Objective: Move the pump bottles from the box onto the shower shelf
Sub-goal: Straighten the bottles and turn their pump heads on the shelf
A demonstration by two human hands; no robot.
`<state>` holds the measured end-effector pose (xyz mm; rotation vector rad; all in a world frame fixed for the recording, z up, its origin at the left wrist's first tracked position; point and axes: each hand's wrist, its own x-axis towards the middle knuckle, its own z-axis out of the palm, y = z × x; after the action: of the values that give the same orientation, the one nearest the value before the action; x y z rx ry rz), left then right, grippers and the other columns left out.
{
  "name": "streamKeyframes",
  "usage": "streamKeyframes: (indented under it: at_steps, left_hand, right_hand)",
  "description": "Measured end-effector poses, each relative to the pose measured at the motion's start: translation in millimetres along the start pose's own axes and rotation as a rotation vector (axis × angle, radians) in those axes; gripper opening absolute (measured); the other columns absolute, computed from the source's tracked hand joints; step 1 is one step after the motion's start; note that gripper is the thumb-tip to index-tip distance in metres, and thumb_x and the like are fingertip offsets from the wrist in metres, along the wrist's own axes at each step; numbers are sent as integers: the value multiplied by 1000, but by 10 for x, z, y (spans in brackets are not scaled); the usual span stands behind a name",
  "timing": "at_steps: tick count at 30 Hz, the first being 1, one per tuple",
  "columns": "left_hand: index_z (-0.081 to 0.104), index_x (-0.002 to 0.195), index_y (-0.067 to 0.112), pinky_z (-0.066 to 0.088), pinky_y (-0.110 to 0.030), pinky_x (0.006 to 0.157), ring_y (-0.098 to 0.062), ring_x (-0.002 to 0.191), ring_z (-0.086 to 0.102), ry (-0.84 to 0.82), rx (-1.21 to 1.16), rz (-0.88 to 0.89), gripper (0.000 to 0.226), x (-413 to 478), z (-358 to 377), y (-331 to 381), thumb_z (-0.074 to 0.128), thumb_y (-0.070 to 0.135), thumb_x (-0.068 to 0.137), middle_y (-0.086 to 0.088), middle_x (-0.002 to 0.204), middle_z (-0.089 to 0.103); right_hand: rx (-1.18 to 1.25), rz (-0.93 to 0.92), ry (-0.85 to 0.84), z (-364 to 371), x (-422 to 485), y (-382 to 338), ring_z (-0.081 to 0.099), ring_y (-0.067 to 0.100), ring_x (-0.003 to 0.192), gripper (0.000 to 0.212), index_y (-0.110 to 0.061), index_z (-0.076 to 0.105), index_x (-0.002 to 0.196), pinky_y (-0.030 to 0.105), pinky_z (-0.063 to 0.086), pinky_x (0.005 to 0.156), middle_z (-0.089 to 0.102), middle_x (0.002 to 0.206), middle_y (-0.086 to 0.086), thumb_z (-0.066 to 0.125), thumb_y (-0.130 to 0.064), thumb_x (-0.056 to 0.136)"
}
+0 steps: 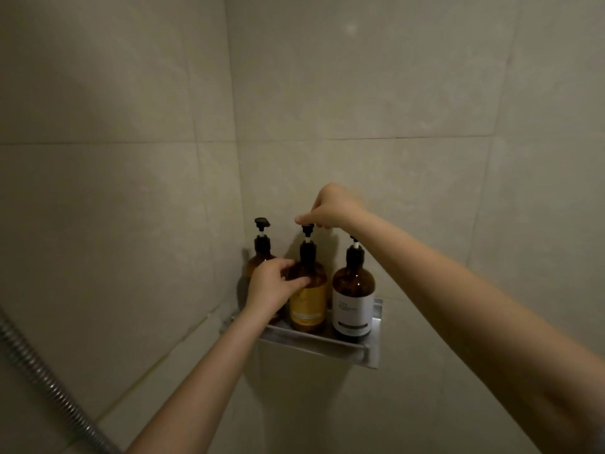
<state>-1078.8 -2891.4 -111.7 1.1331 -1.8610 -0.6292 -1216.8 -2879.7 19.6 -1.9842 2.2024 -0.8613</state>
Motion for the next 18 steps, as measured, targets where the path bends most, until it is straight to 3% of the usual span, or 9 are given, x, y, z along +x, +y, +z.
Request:
streamKeyframes:
  at_steps: [3,7,11,15,18]
  left_hand:
    - [59,122,12,51,-34,92,-18,111,60,-16,-11,-1,56,34,-12,-7,77,27,72,-6,123,63]
    - [60,122,12,48,-25,86,-17,109,60,-21,-16,10,56,48,-7,-29,78,27,72,-6,123,64]
    - [60,123,12,46,-20,83,-15,109,60,-17,-35,9,56,38,6,-61,77,26,72,-5,122,64]
    - [59,124,12,45,-20,83,-16,111,60,-16,-40,18,55,25,17,-68,76,26,73,-5,123,64]
    - [58,125,13,44,-19,83,-15,112,59,-20,-35,17,54,22,21,-56,75,26,75,-5,124,63]
  right_hand:
    - [9,29,-37,1,31,-4,65,14,67,31,-14,61,69,22,51,56,66,69,1,74,-42,73]
    - [109,24,-141,-42,18,26,67,18,82,28,-6,69,97,24,55,67,70,89,7,70,-29,81]
    - [89,-73,-257,-68,-40,25,59,9,79,25,-16,66,113,17,46,55,64,96,0,58,-16,89]
    - [67,-106,-275,-62,-65,27,55,5,74,28,-21,66,114,16,44,53,60,86,-6,54,-11,90]
    - [69,-113,-264,-52,-87,34,55,5,74,29,-19,65,117,16,43,52,61,92,-2,53,-12,92]
